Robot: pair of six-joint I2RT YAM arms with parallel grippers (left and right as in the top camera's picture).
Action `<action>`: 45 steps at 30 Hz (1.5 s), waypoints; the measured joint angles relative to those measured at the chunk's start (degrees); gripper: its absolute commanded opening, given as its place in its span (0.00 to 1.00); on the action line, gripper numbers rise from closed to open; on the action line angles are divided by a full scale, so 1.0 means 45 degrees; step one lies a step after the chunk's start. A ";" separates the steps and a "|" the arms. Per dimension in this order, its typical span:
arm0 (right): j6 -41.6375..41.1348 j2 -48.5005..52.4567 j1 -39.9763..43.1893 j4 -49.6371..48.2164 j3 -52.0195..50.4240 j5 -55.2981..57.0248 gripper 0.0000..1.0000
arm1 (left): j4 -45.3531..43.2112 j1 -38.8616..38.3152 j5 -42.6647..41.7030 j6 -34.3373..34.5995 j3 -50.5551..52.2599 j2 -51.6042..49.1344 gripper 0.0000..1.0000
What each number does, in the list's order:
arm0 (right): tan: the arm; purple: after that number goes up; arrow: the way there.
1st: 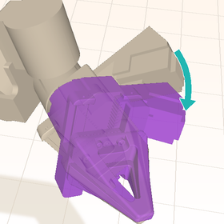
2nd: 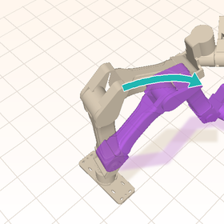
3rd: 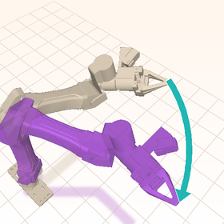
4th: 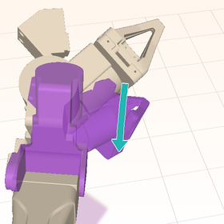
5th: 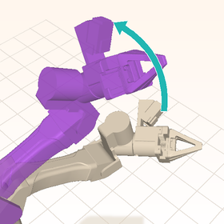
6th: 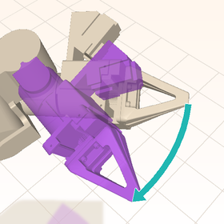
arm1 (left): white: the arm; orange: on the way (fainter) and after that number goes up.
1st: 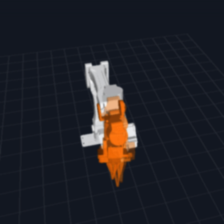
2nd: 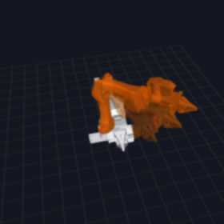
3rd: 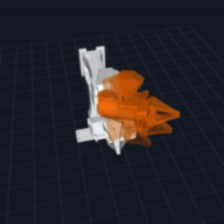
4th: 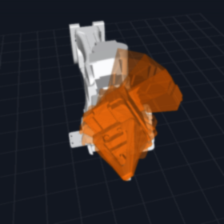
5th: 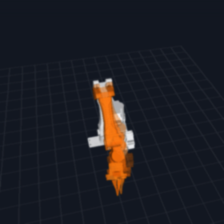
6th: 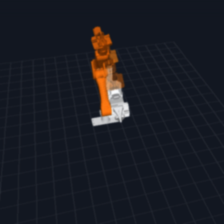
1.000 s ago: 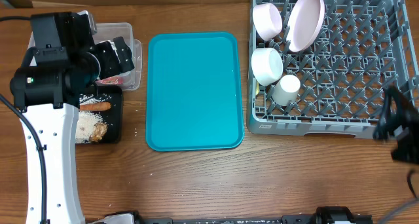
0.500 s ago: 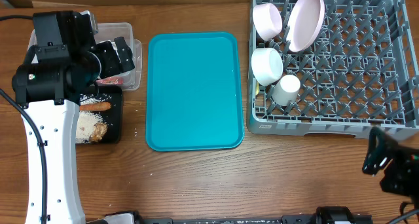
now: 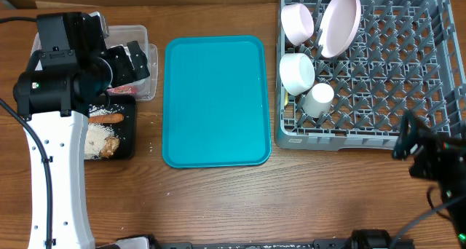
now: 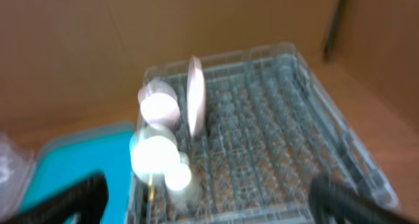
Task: Sort waste into correct bins and load items into the dishwasher
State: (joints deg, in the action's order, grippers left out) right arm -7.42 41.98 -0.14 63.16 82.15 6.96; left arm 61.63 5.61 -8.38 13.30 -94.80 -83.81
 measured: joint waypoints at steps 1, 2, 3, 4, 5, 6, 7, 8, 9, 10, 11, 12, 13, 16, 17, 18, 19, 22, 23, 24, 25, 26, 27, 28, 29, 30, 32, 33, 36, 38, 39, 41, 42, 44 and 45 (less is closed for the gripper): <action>-0.0010 -0.0384 0.0000 -0.1277 -0.0933 -0.0087 1.00 | 0.0000 0.0000 0.0000 0.0000 0.0000 0.0000 1.00; -0.0015 -0.0758 0.0000 -0.2356 -0.1870 -0.0175 1.00 | 0.0000 0.0000 0.0000 0.0000 0.0005 0.0000 1.00; -0.0015 -0.1268 0.0000 -0.4148 -0.3347 -0.0340 1.00 | 0.0005 0.0000 0.0024 0.0000 0.0005 0.0000 1.00; -0.0015 -0.1545 0.0000 -0.5202 -0.4124 -0.0423 1.00 | 0.0005 0.0000 0.0000 0.0000 0.0000 0.0000 1.00; -0.0010 -0.1880 0.0000 -0.6484 -0.5246 -0.0593 1.00 | 0.0000 0.0000 0.0000 0.0000 0.0000 0.0000 1.00; -0.0015 -0.2176 0.0000 -0.7499 -0.6305 -0.0763 1.00 | 0.0000 0.0000 0.0005 -0.0005 0.0000 0.0000 1.00; -0.0005 -0.2458 0.0000 -0.8553 -0.7388 -0.0962 1.00 | 0.0005 0.0000 0.0000 0.0000 0.0005 0.0000 1.00; -0.0010 -0.2827 0.0000 -1.0069 -0.8796 -0.1219 1.00 | 0.0005 0.0000 0.0000 -0.0005 0.0005 0.0000 1.00; -0.0015 -0.3055 0.0000 -1.0705 -0.9641 -0.1365 1.00 | 0.0000 0.0000 0.0005 -0.0005 0.0005 0.0000 1.00; -0.0015 -0.3347 0.0000 -1.1497 -1.0632 -0.1540 1.00 | 0.0005 0.0000 0.0000 -0.0005 0.0005 0.0000 1.00; -0.0010 -0.3701 0.0000 -1.2361 -1.1740 -0.1695 1.00 | 0.0005 0.0000 0.0005 -0.0005 0.0005 0.0000 1.00; -0.0005 -0.4017 0.0000 -1.3032 -1.2633 -0.1787 1.00 | 0.0000 0.0000 0.0005 0.0000 0.0005 0.0000 1.00; -0.0005 -0.4347 0.0000 -1.3595 -1.3469 -0.1860 1.00 | 0.0005 0.0000 0.0005 0.0000 0.0005 0.0000 1.00; -0.0010 -0.5493 0.0000 -1.4421 -1.5509 -0.2045 1.00 | 0.0010 0.0000 0.0005 0.0000 0.0005 0.0000 1.00; -0.0005 -0.6115 0.0000 -1.4455 -1.6203 -0.2098 1.00 | 0.0005 0.0000 0.0005 -0.0005 0.0005 0.0000 1.00; -0.0010 -0.6314 0.0000 -1.4450 -1.6402 -0.2118 1.00 | 0.0005 0.0000 0.0005 -0.0005 0.0005 0.0000 1.00; -0.0015 -0.6659 0.0000 -1.4455 -1.6689 -0.2132 1.00 | 0.0010 0.0000 0.0005 -0.0005 0.0005 0.0000 1.00; -0.0015 -0.7490 0.0000 -1.4460 -1.7194 -0.2147 1.00 | 0.0005 0.0000 0.0005 -0.0005 0.0000 0.0000 1.00; -0.0010 -0.7708 0.0000 -1.4435 -1.7311 -0.2147 1.00 | 0.0005 0.0000 0.0005 0.0000 0.0005 0.0000 1.00; -0.0010 -0.7854 0.0000 -1.4333 -1.7393 -0.2152 1.00 | 0.0005 0.0000 0.0005 -0.0005 0.0005 0.0000 1.00; -0.0010 -0.7966 0.0000 -1.4226 -1.7476 -0.2142 1.00 | 0.0005 0.0000 0.0005 0.0000 0.0005 0.0000 1.00; -0.0005 -0.8087 0.0000 -1.4081 -1.7592 -0.2142 1.00 | 0.0005 0.0000 0.0005 -0.0005 0.0005 0.0000 1.00; -0.0015 -0.8184 0.0000 -1.4027 -1.7724 -0.2142 1.00 | 0.0005 0.0000 0.0005 0.0000 0.0005 0.0000 1.00; -0.0015 -0.8306 0.0000 -1.3867 -1.7864 -0.2142 1.00 | 0.0010 0.0000 0.0005 0.0000 0.0000 0.0000 1.00; -0.0010 -0.8500 0.0000 -1.3449 -1.7947 -0.2152 1.00 | 0.0005 0.0000 0.0005 0.0000 0.0005 0.0000 1.00; -0.0010 -0.8660 0.0000 -1.3163 -1.8005 -0.2157 1.00 | 0.0010 0.0000 0.0005 0.0000 0.0000 0.0000 1.00; -0.0010 -0.8971 0.0000 -1.3036 -1.8020 -0.2152 1.00 | 0.0005 0.0000 0.0005 0.0000 0.0005 0.0000 1.00; -0.0010 -0.9078 0.0000 -1.3138 -1.8020 -0.2152 1.00 | 0.0005 0.0000 0.0005 -0.0005 0.0005 0.0000 1.00; -0.0010 -0.9165 0.0000 -1.3104 -1.8020 -0.2157 1.00 | 0.0005 0.0000 0.0005 0.0000 0.0005 0.0000 1.00; -0.0010 -0.9160 0.0000 -1.2988 -1.8020 -0.2147 1.00 | 0.0005 0.0000 0.0005 -0.0005 0.0005 0.0000 1.00; -0.0010 -0.9165 0.0000 -1.2978 -1.8020 -0.2157 1.00 | 0.0005 0.0000 0.0010 0.0000 0.0005 0.0000 1.00; -0.0010 -0.9165 0.0000 -1.2978 -1.8020 -0.2152 1.00 | 0.0005 0.0000 0.0005 -0.0005 0.0005 0.0000 1.00; -0.0015 -0.9165 0.0000 -1.2978 -1.8020 -0.2157 1.00 | 0.0005 0.0000 0.0005 -0.0005 0.0005 0.0000 1.00; -0.0010 -0.9165 0.0000 -1.2973 -1.8020 -0.2157 1.00 | 0.0005 0.0000 0.0005 0.0000 0.0005 0.0000 1.00; -0.0010 -0.9165 0.0000 -1.2978 -1.8020 -0.2157 1.00 | 0.0005 0.0000 0.0005 0.0000 0.0005 0.0000 1.00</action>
State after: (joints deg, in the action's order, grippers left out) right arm -7.46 0.73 -0.14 4.75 1.06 -2.74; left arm 61.65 5.61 -8.36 13.30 -94.78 -83.81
